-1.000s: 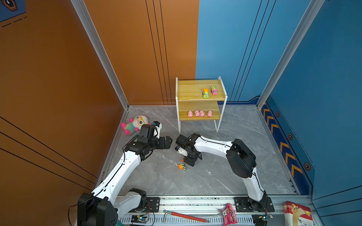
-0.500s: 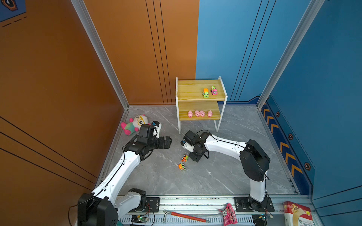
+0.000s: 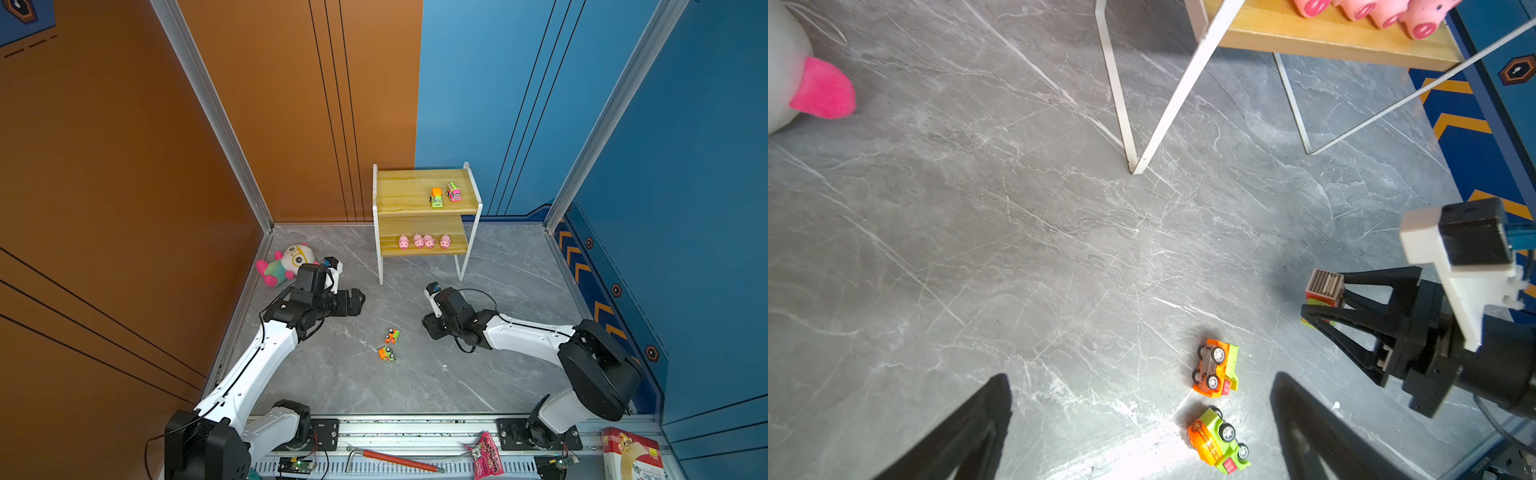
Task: Organize plastic toys on shelves
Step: Rotate the plastic toy at the center of the table.
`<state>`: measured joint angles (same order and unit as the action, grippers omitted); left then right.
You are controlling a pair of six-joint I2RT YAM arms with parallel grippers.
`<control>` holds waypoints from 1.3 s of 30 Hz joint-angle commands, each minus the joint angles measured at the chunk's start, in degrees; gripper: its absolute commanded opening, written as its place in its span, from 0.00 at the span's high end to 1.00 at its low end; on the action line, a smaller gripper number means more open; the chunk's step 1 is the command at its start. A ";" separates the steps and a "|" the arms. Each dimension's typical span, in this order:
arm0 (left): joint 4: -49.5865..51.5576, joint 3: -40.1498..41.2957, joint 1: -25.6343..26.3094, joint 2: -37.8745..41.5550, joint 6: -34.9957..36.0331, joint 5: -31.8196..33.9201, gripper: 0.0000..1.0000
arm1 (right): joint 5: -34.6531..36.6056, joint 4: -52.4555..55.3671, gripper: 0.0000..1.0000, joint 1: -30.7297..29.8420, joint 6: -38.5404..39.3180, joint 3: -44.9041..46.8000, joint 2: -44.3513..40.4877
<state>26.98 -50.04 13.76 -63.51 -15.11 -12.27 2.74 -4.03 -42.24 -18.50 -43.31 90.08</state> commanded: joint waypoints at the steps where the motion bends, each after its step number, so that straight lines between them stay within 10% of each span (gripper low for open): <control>1: -0.51 -0.81 -0.73 0.35 -0.79 -1.37 0.02 | 6.33 -18.51 0.55 0.39 -6.15 3.32 0.49; 39: -1.37 0.13 -0.54 3.01 -0.79 -0.99 0.03 | 22.75 -58.59 0.42 -6.74 -3.21 19.92 17.69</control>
<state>26.37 -50.02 13.54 -61.30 -15.90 -13.13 22.72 -58.98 -48.47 -22.35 -25.45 107.20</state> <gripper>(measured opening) 0.975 0.572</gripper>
